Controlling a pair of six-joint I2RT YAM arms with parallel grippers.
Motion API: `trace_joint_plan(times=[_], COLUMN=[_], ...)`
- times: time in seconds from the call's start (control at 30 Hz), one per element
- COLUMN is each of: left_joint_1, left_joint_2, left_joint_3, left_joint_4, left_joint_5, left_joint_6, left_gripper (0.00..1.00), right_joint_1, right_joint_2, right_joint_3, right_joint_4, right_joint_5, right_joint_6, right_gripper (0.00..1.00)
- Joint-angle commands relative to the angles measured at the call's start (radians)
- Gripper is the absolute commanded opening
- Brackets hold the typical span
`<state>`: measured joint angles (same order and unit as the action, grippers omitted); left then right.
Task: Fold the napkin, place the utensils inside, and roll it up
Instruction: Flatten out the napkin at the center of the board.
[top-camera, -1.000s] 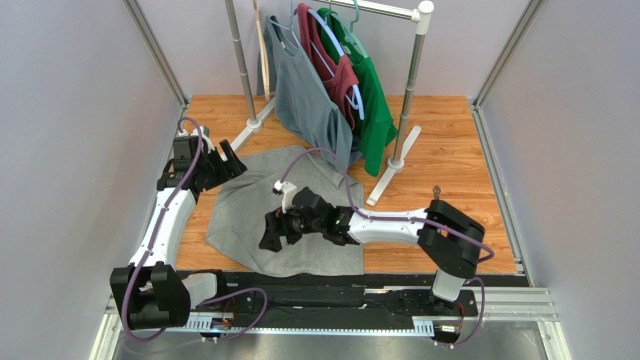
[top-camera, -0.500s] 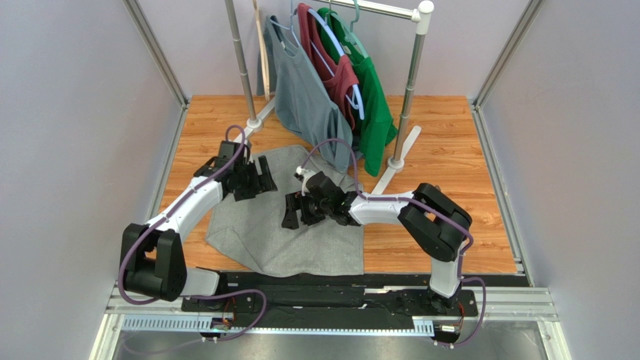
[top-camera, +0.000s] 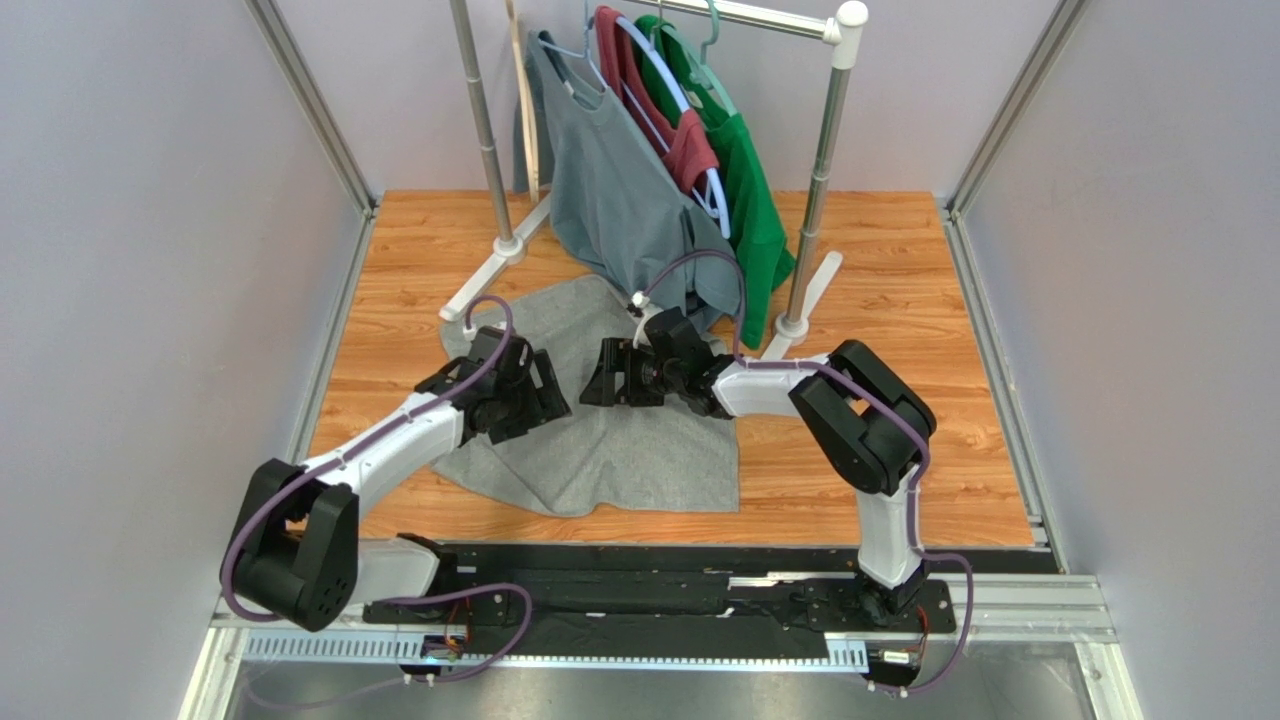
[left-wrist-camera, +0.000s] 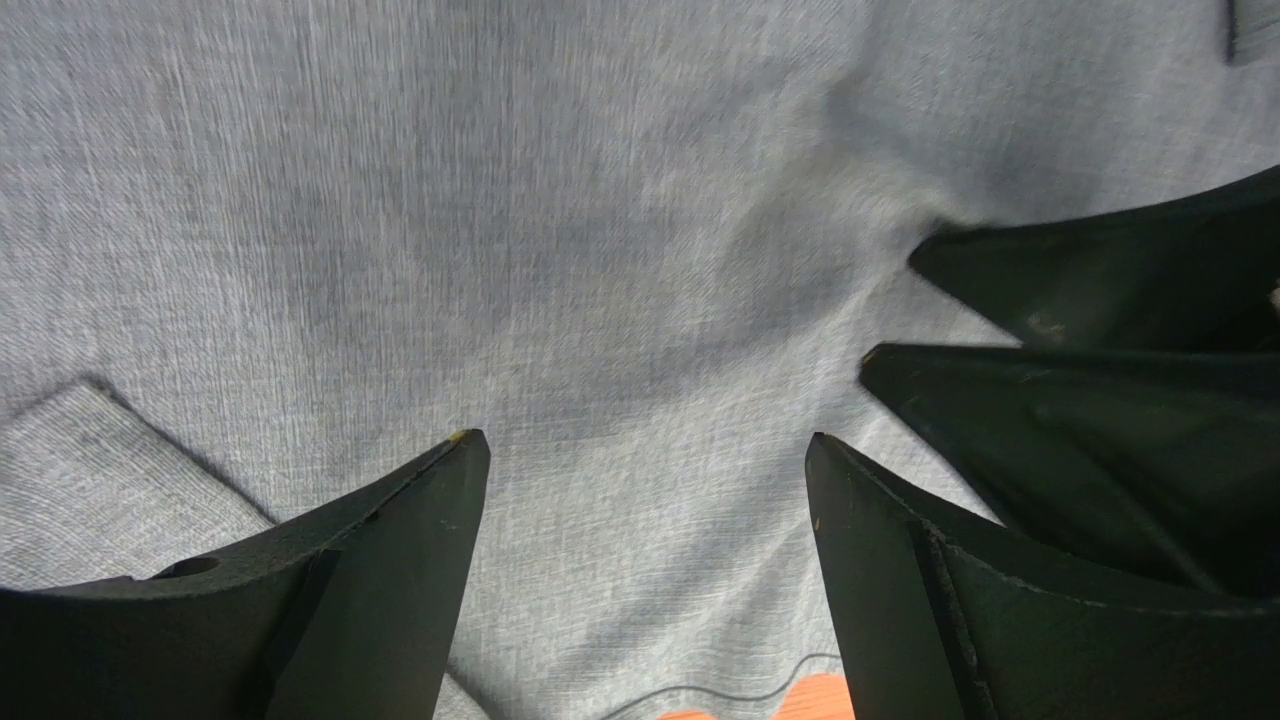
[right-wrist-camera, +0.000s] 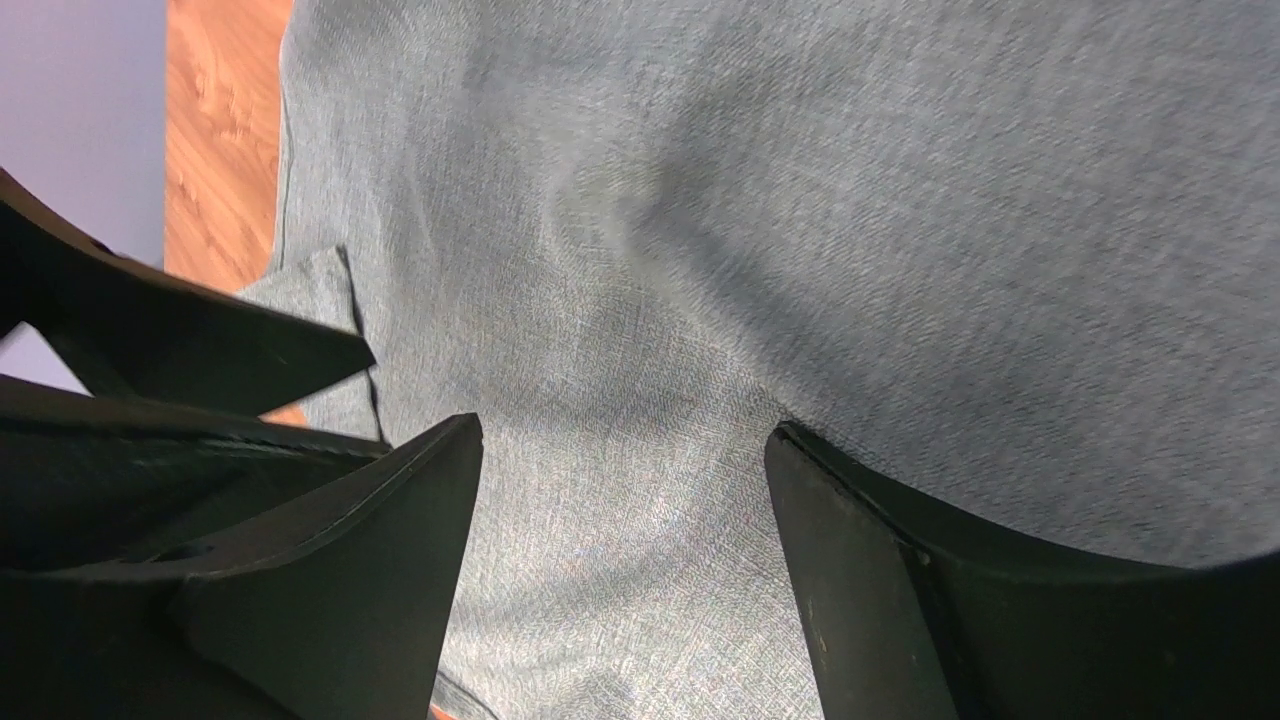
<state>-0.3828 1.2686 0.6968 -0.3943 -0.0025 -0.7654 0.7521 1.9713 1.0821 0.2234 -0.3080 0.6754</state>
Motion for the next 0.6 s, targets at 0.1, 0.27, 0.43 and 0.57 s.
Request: trace_joint_plan(times=[0.1,0.27,0.43,0.57], left_joint_1=[-0.007,-0.007,-0.007,-0.007], left_joint_2=[0.15,0.277,0.366,0.413], left_joint_3=[0.007,0.092,0.164,0.211], left_joint_4=[0.127,0.155,0.163,0.173], left_joint_5=[-0.004,0.025,0.026,0.021], left_joint_6=[-0.034,0.005,0.034,0.061], left_gripper=[0.87,0.87,0.87,0.87], right_joint_1=[-0.04,-0.039,-0.039,-0.039], right_joint_2=[0.018,-0.038,-0.098,-0.15], right_joint_3=[0.013,0.012,-0.007,-0.016], right_joint_4=[-0.12,-0.165,-0.205,-0.217], right_joint_5=[0.083,0.121,0.152,0.121], right_joint_6=[-0.059,-0.079,-0.106,-0.135], right_gripper=[0.78,0.78,0.78,0.77])
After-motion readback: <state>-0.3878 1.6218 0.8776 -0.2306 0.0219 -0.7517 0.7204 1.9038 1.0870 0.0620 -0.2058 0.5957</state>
